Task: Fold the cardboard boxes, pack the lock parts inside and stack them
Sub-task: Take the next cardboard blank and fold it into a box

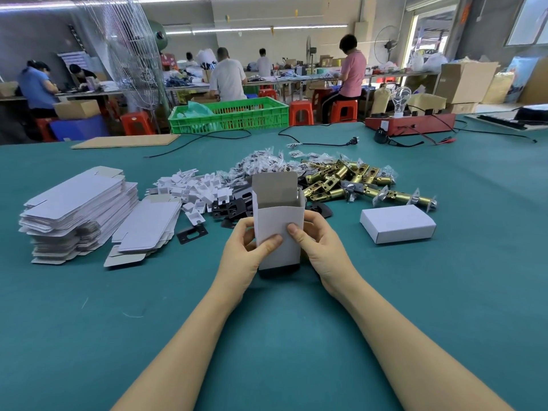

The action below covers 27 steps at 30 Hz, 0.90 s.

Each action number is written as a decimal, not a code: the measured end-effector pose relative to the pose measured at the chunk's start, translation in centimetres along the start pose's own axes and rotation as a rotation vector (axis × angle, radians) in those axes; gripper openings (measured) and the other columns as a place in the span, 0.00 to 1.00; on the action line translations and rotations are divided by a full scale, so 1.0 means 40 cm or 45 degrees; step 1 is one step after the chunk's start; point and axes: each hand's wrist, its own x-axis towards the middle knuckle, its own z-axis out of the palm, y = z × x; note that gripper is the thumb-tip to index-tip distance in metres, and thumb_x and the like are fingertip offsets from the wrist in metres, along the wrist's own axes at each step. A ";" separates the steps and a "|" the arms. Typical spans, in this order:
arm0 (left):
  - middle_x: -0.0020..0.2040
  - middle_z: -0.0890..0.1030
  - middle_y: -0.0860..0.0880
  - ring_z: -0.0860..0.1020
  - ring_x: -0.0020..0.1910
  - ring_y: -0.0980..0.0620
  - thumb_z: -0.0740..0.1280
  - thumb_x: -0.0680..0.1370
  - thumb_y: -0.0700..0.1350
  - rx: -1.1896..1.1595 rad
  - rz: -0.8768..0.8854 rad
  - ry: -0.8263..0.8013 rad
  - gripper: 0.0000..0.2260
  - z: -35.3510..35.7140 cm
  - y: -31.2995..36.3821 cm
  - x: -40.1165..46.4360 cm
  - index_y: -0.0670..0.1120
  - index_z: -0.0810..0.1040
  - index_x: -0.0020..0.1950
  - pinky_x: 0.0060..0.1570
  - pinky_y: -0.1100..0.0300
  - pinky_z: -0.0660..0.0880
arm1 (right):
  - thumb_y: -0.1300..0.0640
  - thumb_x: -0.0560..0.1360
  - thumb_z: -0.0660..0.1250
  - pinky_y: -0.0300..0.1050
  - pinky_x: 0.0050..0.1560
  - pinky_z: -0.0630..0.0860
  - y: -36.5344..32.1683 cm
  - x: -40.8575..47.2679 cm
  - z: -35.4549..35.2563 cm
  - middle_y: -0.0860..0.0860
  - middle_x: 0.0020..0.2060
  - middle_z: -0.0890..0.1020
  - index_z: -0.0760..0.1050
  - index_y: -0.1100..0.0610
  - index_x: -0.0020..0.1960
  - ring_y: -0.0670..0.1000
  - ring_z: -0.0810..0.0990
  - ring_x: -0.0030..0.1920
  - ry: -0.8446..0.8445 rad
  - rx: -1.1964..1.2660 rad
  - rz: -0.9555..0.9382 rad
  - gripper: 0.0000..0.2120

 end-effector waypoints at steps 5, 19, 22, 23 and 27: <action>0.51 0.85 0.54 0.83 0.48 0.57 0.75 0.72 0.39 -0.023 -0.038 -0.085 0.18 -0.004 0.006 0.000 0.53 0.78 0.58 0.42 0.67 0.77 | 0.54 0.76 0.68 0.40 0.48 0.79 0.000 -0.003 0.003 0.49 0.54 0.83 0.74 0.52 0.57 0.46 0.82 0.51 -0.029 -0.086 -0.017 0.11; 0.47 0.86 0.57 0.83 0.45 0.59 0.78 0.70 0.39 0.089 -0.014 -0.027 0.16 0.000 0.006 0.001 0.53 0.80 0.53 0.40 0.68 0.77 | 0.53 0.82 0.57 0.30 0.48 0.73 -0.001 -0.014 0.018 0.37 0.50 0.81 0.75 0.50 0.65 0.35 0.77 0.50 0.052 -0.517 -0.206 0.14; 0.46 0.85 0.58 0.83 0.45 0.60 0.78 0.69 0.39 0.112 0.004 -0.009 0.17 -0.001 0.003 0.003 0.54 0.80 0.52 0.40 0.69 0.77 | 0.53 0.82 0.57 0.30 0.48 0.73 -0.001 -0.017 0.022 0.39 0.50 0.81 0.76 0.52 0.65 0.37 0.78 0.50 0.072 -0.506 -0.212 0.15; 0.46 0.85 0.58 0.83 0.45 0.60 0.78 0.69 0.38 0.116 0.010 -0.001 0.17 -0.002 0.001 0.004 0.54 0.80 0.52 0.40 0.69 0.77 | 0.53 0.82 0.57 0.30 0.47 0.73 -0.001 -0.018 0.023 0.41 0.51 0.82 0.76 0.53 0.66 0.38 0.78 0.51 0.073 -0.502 -0.214 0.15; 0.46 0.85 0.58 0.83 0.45 0.60 0.78 0.69 0.38 0.127 0.025 0.016 0.17 -0.006 -0.004 0.007 0.55 0.80 0.52 0.41 0.68 0.77 | 0.54 0.82 0.57 0.30 0.47 0.72 -0.001 -0.017 0.026 0.45 0.52 0.82 0.76 0.53 0.66 0.40 0.78 0.52 0.071 -0.492 -0.201 0.15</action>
